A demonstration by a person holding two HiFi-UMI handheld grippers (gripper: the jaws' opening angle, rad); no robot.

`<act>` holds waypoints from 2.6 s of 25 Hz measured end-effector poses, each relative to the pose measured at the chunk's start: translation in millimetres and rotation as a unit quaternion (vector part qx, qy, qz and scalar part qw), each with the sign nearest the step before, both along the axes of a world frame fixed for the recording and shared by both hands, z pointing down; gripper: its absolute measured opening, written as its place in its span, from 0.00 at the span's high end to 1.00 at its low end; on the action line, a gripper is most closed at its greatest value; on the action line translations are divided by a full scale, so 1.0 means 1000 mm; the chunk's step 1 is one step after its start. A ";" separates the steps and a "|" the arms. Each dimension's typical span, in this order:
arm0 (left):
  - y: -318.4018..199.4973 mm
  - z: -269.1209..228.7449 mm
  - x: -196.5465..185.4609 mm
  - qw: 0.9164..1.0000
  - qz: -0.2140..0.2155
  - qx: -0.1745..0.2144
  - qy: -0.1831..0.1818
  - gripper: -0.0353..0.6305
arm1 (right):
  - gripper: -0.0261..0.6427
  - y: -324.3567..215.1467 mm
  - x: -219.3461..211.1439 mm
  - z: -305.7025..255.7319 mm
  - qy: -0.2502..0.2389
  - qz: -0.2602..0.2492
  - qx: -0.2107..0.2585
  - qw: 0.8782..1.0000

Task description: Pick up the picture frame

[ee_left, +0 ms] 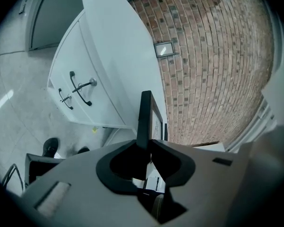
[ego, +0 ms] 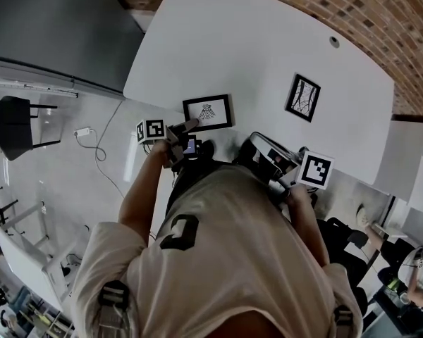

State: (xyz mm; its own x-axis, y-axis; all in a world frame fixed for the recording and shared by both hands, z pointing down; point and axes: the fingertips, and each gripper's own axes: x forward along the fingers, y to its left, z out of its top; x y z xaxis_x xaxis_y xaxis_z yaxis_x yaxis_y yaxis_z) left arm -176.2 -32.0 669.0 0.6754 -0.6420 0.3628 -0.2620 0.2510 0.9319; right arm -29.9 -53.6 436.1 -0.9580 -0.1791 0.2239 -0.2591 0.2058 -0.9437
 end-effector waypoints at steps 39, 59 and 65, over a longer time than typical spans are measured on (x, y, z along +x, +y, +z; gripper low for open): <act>0.022 -0.071 0.021 0.995 -0.001 0.089 0.046 0.89 | 0.95 0.039 0.035 0.001 -0.013 0.067 -0.003 0.998; -0.001 -0.136 0.111 0.987 0.050 0.141 0.058 0.89 | 0.95 0.033 0.100 -0.010 -0.051 0.102 0.005 0.993; -0.021 -0.159 0.106 0.983 0.058 0.164 0.060 0.89 | 0.95 0.028 0.099 -0.015 -0.051 0.109 0.020 0.993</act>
State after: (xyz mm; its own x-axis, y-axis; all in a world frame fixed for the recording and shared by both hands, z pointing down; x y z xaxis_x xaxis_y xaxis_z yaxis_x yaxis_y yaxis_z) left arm -70.5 -53.2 510.3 0.7764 -0.6272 0.0621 -0.1538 -0.0930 0.9837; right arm 69.2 -25.6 421.0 -0.9132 -0.3906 0.1158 -0.2044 0.1932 -0.9597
